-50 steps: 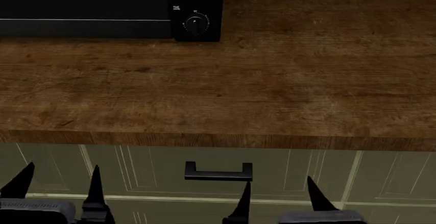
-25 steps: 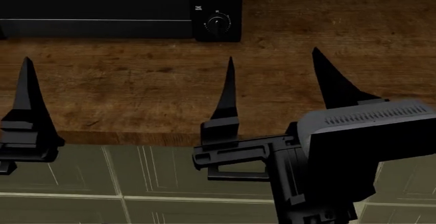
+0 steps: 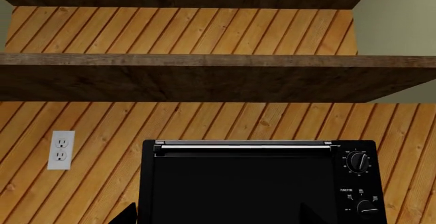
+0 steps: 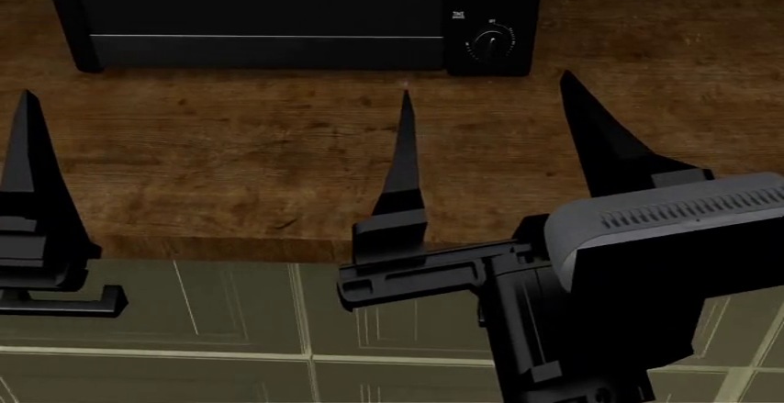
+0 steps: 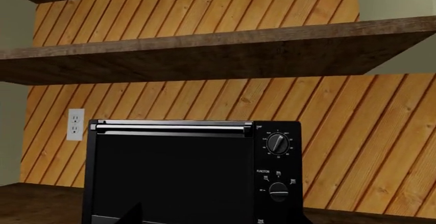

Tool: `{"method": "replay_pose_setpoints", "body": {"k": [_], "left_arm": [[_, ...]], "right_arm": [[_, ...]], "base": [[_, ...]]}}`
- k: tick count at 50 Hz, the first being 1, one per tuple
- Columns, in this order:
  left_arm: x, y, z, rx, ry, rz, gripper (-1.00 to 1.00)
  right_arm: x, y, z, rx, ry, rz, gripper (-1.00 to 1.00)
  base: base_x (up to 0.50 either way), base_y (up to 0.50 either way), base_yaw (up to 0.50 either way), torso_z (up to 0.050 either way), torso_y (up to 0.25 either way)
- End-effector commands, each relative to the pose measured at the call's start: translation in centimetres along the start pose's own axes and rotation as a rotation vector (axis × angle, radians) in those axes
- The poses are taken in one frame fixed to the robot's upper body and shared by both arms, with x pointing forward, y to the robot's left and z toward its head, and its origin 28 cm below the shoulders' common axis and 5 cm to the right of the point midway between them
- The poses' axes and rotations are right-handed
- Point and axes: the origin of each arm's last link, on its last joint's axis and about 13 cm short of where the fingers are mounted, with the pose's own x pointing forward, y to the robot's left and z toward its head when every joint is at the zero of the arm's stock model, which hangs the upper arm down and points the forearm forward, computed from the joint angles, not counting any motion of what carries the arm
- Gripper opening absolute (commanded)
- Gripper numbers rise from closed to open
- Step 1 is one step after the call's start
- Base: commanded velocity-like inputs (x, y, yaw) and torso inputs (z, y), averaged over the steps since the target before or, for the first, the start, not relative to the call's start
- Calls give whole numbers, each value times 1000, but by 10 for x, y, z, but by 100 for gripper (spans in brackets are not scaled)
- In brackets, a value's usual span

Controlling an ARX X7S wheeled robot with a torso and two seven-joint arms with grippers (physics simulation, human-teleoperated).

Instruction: Decrease the toaster oven temperature.

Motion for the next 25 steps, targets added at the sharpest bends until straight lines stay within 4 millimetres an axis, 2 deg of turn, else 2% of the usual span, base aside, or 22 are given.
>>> {"method": "replay_pose_setpoints", "body": {"k": [1, 6, 25], "left_arm": [[-1, -1, 1, -5, -5, -6, 100], [0, -1, 1, -5, -4, -4, 100], [-1, 0, 1, -5, -5, -2, 100]], "right_arm": [[-3, -2, 3, 9, -5, -14, 100], [-4, -1, 5, 16, -8, -29, 100], [-5, 1, 3, 19, -11, 6, 100]], "base": [[0, 0, 0, 0, 0], [0, 0, 0, 0, 0], [286, 0, 0, 0, 0]]}}
